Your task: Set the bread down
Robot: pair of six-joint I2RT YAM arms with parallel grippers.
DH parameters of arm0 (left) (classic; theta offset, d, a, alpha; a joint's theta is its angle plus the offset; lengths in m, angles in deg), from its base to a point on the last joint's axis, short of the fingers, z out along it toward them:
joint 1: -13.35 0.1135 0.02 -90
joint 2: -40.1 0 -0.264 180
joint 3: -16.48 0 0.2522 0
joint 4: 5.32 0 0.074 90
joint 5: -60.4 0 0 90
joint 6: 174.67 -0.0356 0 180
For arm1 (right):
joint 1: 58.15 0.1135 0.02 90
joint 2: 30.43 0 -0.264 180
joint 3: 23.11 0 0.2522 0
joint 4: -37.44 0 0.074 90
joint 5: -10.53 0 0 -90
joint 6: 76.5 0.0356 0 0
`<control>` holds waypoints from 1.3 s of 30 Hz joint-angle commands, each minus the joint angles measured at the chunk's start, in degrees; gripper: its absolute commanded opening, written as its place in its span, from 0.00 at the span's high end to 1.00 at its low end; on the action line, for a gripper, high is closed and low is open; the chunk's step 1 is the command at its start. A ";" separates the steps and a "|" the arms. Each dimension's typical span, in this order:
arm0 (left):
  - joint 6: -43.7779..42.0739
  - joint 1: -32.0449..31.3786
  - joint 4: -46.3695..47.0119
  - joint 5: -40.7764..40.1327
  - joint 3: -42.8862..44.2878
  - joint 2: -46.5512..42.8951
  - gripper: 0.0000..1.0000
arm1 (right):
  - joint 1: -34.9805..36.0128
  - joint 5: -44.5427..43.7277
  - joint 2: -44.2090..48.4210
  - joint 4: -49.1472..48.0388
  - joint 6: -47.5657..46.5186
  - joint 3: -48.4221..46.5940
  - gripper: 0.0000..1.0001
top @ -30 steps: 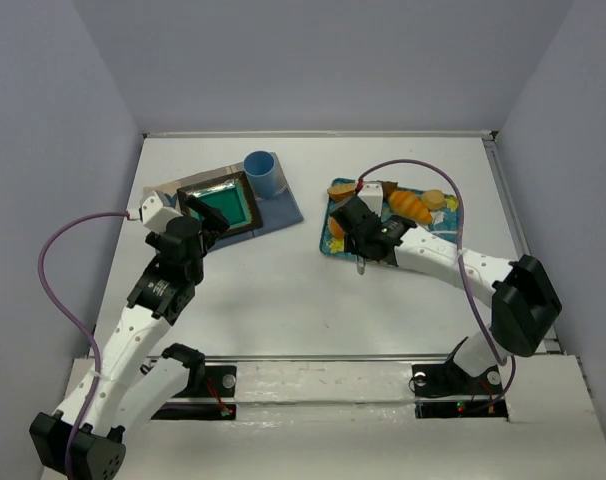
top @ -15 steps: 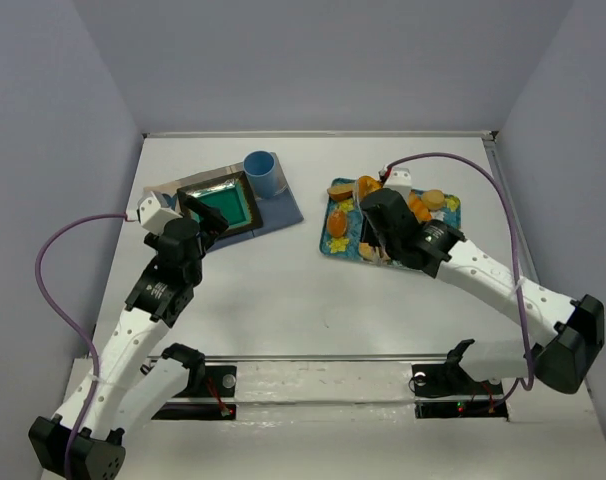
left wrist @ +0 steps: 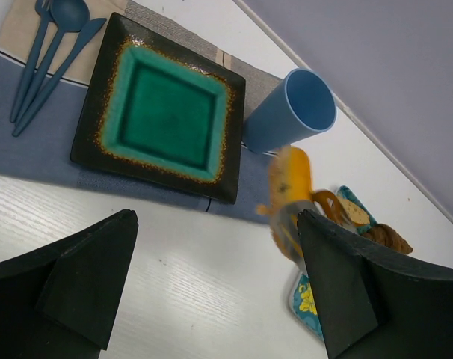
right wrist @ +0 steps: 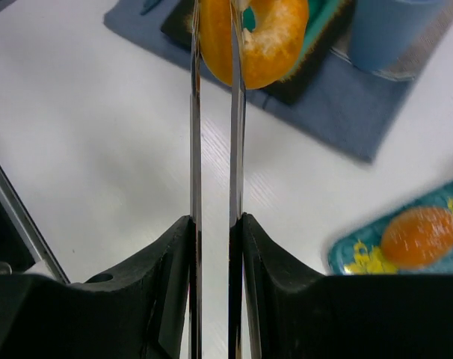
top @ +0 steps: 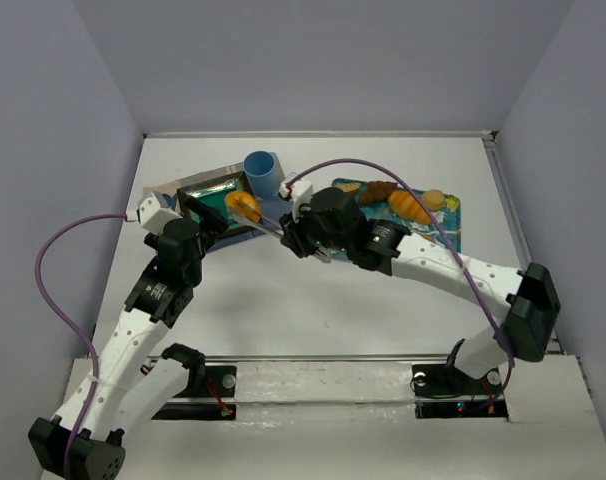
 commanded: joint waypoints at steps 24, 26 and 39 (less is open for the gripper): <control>-0.22 0.64 2.19 -0.38 -1.24 -3.43 0.01 | 1.62 -2.96 -37.92 5.63 -8.51 -37.99 0.41; -0.22 0.55 2.27 -0.38 -1.33 -3.78 0.01 | 1.62 -2.35 -37.13 5.54 -8.34 -37.81 0.38; -0.22 0.55 2.36 -0.38 -1.86 -5.63 0.01 | 1.62 -3.21 -25.90 1.07 -2.56 -30.27 0.40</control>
